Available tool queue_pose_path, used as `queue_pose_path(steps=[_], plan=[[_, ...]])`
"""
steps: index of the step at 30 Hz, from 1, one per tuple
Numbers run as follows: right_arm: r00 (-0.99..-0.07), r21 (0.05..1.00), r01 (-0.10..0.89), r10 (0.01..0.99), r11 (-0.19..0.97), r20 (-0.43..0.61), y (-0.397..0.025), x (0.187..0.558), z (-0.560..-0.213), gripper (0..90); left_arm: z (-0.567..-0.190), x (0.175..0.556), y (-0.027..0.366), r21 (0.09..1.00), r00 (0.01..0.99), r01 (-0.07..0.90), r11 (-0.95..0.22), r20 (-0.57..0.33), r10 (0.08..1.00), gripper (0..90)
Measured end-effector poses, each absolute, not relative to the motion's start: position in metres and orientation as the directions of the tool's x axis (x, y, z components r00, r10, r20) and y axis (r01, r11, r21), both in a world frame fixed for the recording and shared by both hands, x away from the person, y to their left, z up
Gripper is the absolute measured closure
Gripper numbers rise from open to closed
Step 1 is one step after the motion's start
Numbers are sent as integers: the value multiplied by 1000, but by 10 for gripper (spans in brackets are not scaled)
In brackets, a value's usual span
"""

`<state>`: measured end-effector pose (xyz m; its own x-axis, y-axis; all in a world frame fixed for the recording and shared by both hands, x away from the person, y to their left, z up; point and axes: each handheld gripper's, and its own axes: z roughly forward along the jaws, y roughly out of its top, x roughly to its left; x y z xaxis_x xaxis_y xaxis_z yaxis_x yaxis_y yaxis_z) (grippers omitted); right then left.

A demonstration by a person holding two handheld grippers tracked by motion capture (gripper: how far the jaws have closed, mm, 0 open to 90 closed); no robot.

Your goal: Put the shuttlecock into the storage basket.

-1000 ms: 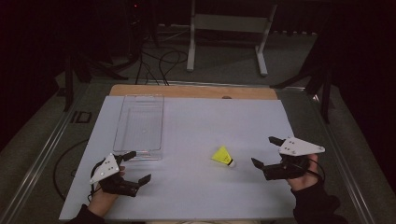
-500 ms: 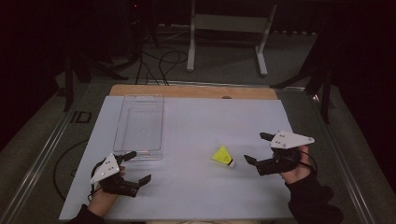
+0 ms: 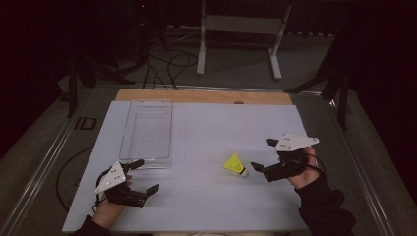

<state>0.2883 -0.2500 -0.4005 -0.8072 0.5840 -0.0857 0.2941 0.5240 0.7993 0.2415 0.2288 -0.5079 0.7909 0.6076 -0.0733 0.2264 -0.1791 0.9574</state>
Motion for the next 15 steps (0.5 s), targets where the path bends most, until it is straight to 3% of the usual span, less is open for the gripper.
queue_pose_path(steps=[15], plan=[[-835, 751, 330, 549, 572, -51, -233, 300, -422, 105, -508, 242, 229, 956, 796, 227, -185, -73, 601, 0]])
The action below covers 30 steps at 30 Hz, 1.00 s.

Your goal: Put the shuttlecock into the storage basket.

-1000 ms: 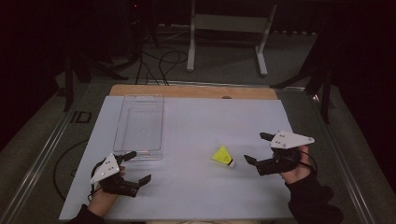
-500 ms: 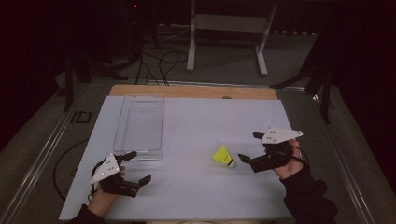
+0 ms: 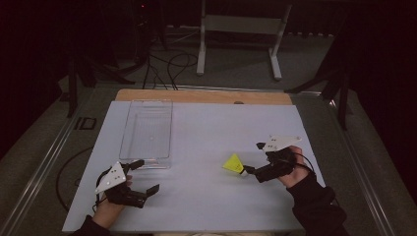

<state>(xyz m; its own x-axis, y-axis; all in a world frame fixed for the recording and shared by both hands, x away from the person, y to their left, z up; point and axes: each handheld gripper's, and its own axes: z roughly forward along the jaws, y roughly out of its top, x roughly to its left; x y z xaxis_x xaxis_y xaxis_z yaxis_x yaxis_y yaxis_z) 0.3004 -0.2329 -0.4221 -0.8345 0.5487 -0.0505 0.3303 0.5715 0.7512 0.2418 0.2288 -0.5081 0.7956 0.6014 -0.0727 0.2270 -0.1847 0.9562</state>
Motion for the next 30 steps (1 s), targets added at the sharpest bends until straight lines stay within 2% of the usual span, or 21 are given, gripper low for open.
queue_pose_path(steps=[14, 30], plan=[[-844, 690, 391, 536, 609, 6, -229, 310, -450, 125, -508, 242, 229, 956, 798, 227, -187, -72, 599, 0], [-846, 634, 427, 532, 644, 30, -226, 315, -464, 140, -508, 242, 228, 955, 802, 227, -189, -74, 592, 1]])
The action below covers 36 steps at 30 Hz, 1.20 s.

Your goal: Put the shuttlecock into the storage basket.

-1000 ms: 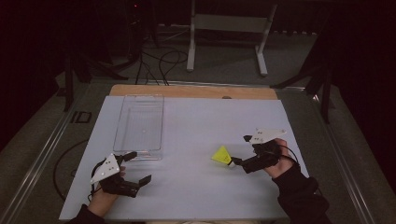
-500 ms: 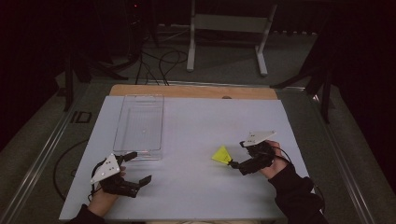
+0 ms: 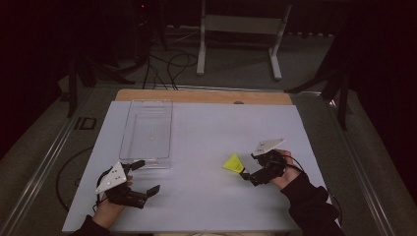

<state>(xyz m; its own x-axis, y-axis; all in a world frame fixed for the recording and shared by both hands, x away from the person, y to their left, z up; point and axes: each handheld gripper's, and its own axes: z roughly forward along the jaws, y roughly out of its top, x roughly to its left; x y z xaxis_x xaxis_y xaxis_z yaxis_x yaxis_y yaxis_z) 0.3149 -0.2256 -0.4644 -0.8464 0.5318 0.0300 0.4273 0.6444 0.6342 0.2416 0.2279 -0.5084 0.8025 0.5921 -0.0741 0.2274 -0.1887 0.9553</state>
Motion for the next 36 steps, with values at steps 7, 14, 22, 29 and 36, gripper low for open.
queue_pose_path(steps=[7, 14, 22, 29, 36], plan=[[-839, 616, 456, 541, 642, 57, -225, 318, -470, 141, -508, 242, 228, 955, 804, 227, -190, -74, 590, 0], [-842, 558, 467, 538, 686, 42, -220, 317, -478, 87, -509, 242, 227, 955, 807, 229, -191, -76, 586, 0], [-842, 517, 485, 536, 705, 60, -215, 320, -484, 88, -509, 241, 227, 954, 809, 229, -192, -77, 582, 1], [-841, 489, 495, 536, 718, 65, -214, 322, -489, 121, -509, 241, 227, 955, 810, 228, -191, -77, 581, 1], [-834, 453, 503, 551, 736, 32, -211, 323, -493, 214, -509, 242, 227, 954, 811, 228, -192, -78, 579, 1]])
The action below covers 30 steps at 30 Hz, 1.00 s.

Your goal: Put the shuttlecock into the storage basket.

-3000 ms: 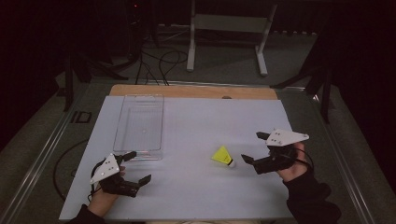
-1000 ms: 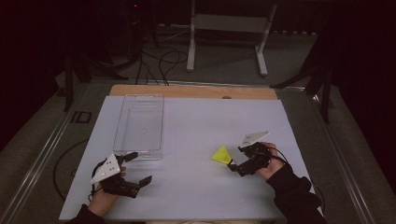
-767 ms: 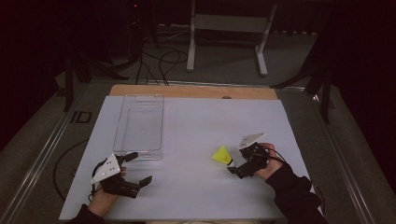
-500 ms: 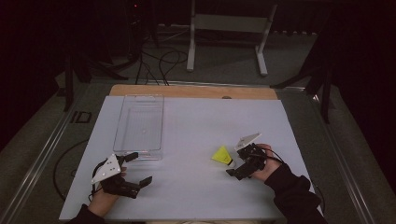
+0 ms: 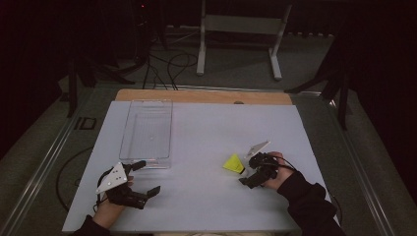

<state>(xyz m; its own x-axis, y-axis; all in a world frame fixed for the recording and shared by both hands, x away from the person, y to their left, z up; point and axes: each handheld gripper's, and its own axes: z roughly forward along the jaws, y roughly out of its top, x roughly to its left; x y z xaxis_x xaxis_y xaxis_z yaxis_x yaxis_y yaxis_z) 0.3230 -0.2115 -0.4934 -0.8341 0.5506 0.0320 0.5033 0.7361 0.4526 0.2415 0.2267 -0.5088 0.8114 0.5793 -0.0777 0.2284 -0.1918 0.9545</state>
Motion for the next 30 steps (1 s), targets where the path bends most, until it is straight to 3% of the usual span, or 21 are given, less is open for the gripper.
queue_pose_path(steps=[15, 20, 26, 30], plan=[[-828, 396, 521, 561, 756, 16, -203, 330, -501, 414, -509, 242, 227, 954, 812, 229, -193, -78, 578, 0], [-823, 383, 530, 567, 756, 20, -201, 333, -503, 548, -509, 242, 227, 954, 813, 229, -196, -77, 577, 1], [-822, 364, 538, 569, 761, 25, -200, 334, -502, 635, -509, 242, 227, 953, 814, 230, -196, -78, 576, 1], [-824, 358, 538, 566, 763, 31, -200, 334, -501, 644, -509, 242, 226, 953, 815, 229, -197, -77, 575, 0]])
